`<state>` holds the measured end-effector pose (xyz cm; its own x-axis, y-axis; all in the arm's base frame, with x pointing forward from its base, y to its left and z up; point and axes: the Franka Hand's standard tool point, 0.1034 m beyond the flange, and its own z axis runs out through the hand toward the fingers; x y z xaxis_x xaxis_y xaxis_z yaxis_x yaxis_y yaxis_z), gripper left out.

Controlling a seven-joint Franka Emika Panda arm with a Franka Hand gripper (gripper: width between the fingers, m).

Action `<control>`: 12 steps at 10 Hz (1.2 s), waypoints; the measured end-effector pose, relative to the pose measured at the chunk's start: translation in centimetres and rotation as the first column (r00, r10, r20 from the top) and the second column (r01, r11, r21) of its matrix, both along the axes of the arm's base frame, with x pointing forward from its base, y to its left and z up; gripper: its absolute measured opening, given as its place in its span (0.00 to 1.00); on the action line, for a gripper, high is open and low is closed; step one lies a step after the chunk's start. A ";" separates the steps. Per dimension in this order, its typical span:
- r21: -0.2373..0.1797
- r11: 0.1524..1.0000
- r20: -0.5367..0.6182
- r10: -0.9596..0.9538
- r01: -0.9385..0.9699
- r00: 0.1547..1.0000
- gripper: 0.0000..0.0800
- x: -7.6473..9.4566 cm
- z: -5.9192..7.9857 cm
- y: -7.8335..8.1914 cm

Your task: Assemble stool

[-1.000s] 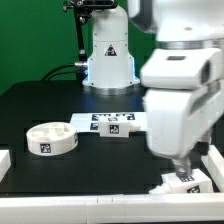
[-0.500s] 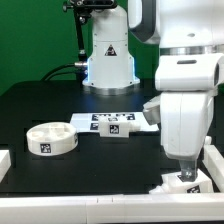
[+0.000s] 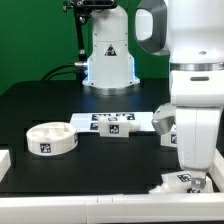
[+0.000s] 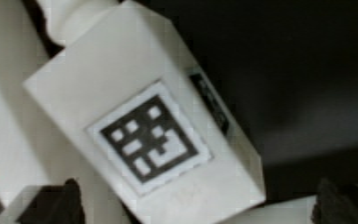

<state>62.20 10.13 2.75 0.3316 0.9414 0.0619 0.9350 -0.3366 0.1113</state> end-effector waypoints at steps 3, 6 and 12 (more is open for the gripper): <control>0.004 1.000 0.009 -0.009 0.008 1.000 0.81 0.3 -0.1 -0.5; 0.004 1.000 0.008 -0.009 0.009 1.000 0.48 0.3 -0.2 -0.5; 0.049 0.970 -0.015 -0.238 0.238 0.971 0.42 -1.4 1.2 -4.6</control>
Offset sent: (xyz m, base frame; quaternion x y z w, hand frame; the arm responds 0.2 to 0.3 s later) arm 0.0000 0.0000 0.0000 0.0000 0.0000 0.0000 1.0000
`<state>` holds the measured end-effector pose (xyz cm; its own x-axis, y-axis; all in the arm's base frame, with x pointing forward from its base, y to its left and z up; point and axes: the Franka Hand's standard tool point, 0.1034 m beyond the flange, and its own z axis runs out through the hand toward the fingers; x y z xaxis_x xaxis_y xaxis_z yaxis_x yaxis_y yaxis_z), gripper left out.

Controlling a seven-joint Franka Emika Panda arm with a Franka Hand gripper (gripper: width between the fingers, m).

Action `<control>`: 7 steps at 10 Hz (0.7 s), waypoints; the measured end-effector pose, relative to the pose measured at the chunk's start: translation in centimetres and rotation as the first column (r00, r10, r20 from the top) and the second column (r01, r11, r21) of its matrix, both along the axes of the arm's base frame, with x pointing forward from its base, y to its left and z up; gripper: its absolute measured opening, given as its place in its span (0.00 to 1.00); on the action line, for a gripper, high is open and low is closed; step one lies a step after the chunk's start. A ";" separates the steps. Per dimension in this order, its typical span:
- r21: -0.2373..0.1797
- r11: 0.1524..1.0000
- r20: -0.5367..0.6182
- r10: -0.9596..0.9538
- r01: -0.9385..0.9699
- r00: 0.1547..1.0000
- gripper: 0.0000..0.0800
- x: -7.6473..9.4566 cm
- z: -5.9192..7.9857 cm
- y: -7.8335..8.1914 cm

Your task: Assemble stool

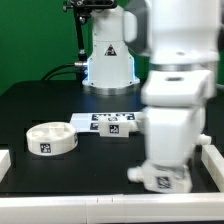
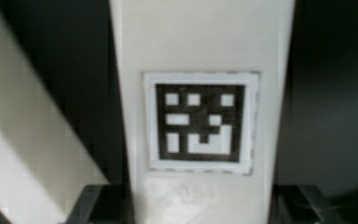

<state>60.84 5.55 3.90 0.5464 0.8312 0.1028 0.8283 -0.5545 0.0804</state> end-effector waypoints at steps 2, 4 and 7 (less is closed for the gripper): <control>0.000 0.998 -0.090 -0.068 0.068 0.994 0.42 -0.6 0.2 -0.4; 0.004 0.998 -0.071 -0.067 0.067 0.995 0.42 -0.2 0.1 -0.4; 0.019 0.990 -0.098 -0.138 0.140 0.986 0.42 -0.8 0.0 -4.5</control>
Offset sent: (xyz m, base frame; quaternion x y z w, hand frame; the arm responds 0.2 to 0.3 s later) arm 0.0000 0.0000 0.0000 0.0000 0.0000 0.0000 1.0000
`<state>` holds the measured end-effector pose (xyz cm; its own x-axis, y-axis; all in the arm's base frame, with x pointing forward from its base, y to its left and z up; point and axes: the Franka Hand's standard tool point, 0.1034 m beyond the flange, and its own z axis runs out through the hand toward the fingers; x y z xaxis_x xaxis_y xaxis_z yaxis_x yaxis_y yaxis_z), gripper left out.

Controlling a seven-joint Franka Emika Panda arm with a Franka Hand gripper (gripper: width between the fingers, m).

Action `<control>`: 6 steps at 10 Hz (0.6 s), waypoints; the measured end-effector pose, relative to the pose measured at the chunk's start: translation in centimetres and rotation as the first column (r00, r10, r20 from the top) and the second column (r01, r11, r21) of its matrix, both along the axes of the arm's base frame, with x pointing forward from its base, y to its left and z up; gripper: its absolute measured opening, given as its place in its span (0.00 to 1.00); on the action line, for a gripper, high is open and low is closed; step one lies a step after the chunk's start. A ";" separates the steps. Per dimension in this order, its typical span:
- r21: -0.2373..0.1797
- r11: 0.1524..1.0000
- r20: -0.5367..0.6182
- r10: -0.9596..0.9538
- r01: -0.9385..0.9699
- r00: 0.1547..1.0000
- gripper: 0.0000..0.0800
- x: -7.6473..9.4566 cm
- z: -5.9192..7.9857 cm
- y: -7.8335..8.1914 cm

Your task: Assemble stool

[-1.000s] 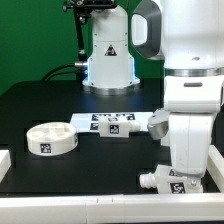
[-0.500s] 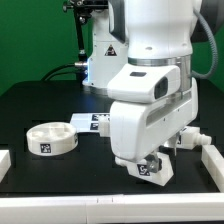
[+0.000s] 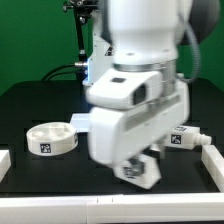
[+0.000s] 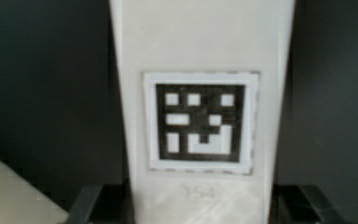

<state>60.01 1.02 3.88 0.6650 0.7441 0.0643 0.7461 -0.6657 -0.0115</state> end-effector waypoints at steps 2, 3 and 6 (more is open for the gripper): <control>0.004 0.998 0.002 -0.062 0.062 0.998 0.42 0.1 0.5 -5.8; 0.003 0.997 -0.005 -0.075 0.075 0.997 0.42 -0.1 0.4 -6.5; 0.003 0.997 -0.006 -0.071 0.071 0.997 0.42 -0.1 0.3 -6.3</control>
Offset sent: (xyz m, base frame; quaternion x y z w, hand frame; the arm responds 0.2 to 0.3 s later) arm 0.0000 0.0000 0.0000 0.0000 0.0000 0.0000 1.0000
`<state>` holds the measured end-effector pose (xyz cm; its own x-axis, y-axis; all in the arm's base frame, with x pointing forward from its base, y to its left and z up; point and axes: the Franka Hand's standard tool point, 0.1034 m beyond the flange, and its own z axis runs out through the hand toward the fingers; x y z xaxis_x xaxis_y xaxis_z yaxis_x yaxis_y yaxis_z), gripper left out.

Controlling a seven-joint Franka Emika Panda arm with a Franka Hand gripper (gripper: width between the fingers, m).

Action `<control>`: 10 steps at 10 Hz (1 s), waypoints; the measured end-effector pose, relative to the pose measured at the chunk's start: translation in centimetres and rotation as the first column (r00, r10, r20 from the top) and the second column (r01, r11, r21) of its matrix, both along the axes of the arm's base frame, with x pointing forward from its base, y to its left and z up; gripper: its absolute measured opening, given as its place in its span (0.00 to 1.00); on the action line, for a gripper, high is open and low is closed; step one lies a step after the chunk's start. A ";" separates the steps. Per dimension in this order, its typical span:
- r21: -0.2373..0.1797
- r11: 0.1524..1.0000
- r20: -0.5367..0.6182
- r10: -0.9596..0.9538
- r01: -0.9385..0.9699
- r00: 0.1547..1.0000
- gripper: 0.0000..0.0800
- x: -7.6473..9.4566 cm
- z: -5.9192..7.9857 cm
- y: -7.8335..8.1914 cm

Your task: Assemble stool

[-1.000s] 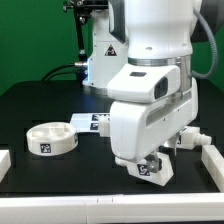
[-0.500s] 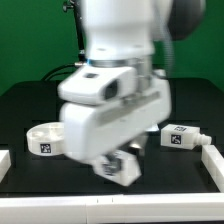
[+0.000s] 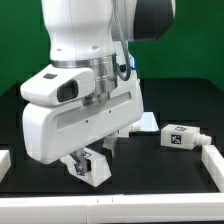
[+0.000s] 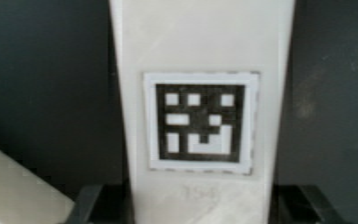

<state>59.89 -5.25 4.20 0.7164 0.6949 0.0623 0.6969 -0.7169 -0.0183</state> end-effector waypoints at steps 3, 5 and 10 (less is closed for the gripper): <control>0.040 0.971 0.036 -0.237 0.236 0.971 0.42 -4.0 -1.1 -3.2; 0.027 0.977 0.073 -0.212 0.211 0.975 0.42 -5.2 -1.7 -4.8; 0.028 0.975 0.071 -0.224 0.222 0.972 0.64 -5.1 -1.6 -4.7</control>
Offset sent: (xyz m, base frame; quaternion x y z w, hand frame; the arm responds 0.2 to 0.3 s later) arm -0.0536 -0.0222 -0.0199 -0.0068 0.0749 0.0995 0.9922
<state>54.79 -9.94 2.57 0.8460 0.5164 0.1327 0.5197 -0.8543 0.0116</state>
